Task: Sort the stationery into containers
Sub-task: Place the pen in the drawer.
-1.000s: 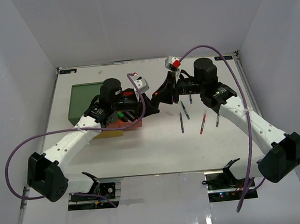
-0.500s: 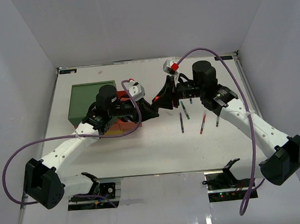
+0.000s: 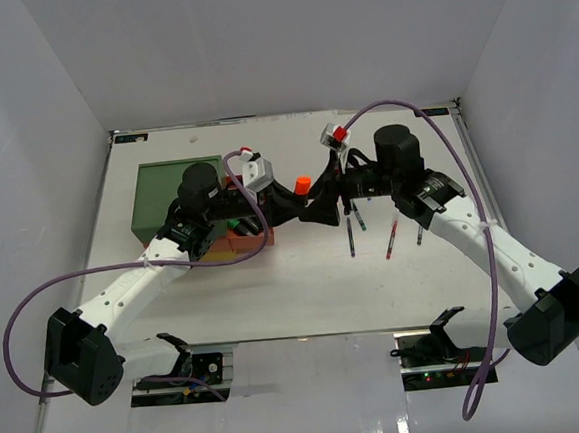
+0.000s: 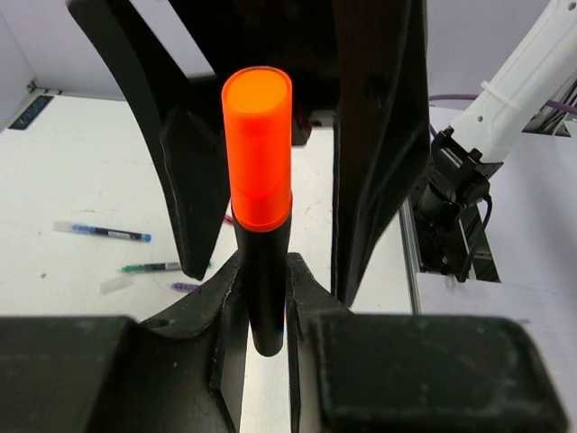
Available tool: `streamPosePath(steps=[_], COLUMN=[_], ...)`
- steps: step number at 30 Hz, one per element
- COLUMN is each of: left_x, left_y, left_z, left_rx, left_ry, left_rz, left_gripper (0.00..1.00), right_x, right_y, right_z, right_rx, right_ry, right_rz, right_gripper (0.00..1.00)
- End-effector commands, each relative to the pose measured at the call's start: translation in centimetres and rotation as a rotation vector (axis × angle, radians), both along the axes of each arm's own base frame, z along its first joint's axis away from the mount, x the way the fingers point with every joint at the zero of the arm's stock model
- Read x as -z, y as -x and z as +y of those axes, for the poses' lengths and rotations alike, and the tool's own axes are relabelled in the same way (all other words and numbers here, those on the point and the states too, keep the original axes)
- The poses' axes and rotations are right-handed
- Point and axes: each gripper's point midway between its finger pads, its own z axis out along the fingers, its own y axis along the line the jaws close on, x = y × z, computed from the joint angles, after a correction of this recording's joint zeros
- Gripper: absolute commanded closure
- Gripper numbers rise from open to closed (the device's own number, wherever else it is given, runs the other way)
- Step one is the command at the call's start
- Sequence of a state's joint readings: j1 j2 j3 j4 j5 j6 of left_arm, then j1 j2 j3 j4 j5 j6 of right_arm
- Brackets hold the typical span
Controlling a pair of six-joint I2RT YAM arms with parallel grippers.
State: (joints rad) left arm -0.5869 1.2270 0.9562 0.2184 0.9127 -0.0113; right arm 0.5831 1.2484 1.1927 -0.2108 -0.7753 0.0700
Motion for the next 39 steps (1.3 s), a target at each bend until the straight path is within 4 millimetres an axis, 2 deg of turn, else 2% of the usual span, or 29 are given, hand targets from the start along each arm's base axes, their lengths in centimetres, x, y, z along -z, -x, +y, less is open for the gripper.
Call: streamPosePath(steps=[1,3,4,6,9,10,14,18,22,29,35,39], left_x=[-3.7,-3.7,-3.4,-3.3,-2.7,-1.8,-0.4,0.2,0.8,2.2,2.7,3.4], left_y=[0.1,-0.4,-0.8,-1.4,-2.4,-2.7,-5.4,-6.4,-5.8,-5.7,-4.7,-5.2], left_z=[0.0,0.0,0.1,0.1,0.4,0.6,2.0,3.7,4.3,5.1,5.1,5.9], left_rx=[-0.008,-0.036,-0.064,-0.094,-0.159,-0.18,-0.386,-0.526,-0.558,-0.621,-0.583,-0.642], left_ry=[0.068,0.062,0.048,0.034,-0.001,-0.033,-0.119,-0.158,-0.176,-0.219,-0.227,-0.248], left_rz=[-0.1,-0.087,-0.07,-0.048,0.006,0.047,0.169,0.254,0.343,0.434,0.444,0.452], left_gripper=[1.0,1.0,1.0,1.0,1.0,1.0,1.0,1.0,1.0,1.0,1.0,1.0], right_x=[1.1,1.0,1.1,0.9,0.8,0.8,0.9,1.6,3.0,3.5,3.9,4.4], right_y=[0.2,0.2,-0.2,-0.4,-0.6,-0.8,-1.3,-1.4,-1.3,-1.0,-0.9,-0.8], right_z=[-1.1,-1.7,-2.1,-2.9,-4.2,-4.5,-6.0,-7.2,-7.6,-7.8,-7.7,-7.5], right_rx=[0.06,0.091,0.122,0.164,0.231,0.252,0.349,0.409,0.423,0.424,0.414,0.404], right_ry=[0.048,0.051,0.061,0.065,0.077,0.081,0.095,0.108,0.126,0.12,0.111,0.111], right_rz=[0.01,-0.007,-0.011,-0.036,-0.075,-0.088,-0.13,-0.162,-0.15,-0.157,-0.16,-0.154], right_gripper=[0.21,0.13,0.06,0.02,0.08,0.1,0.1,0.1,0.1,0.1,0.1,0.1])
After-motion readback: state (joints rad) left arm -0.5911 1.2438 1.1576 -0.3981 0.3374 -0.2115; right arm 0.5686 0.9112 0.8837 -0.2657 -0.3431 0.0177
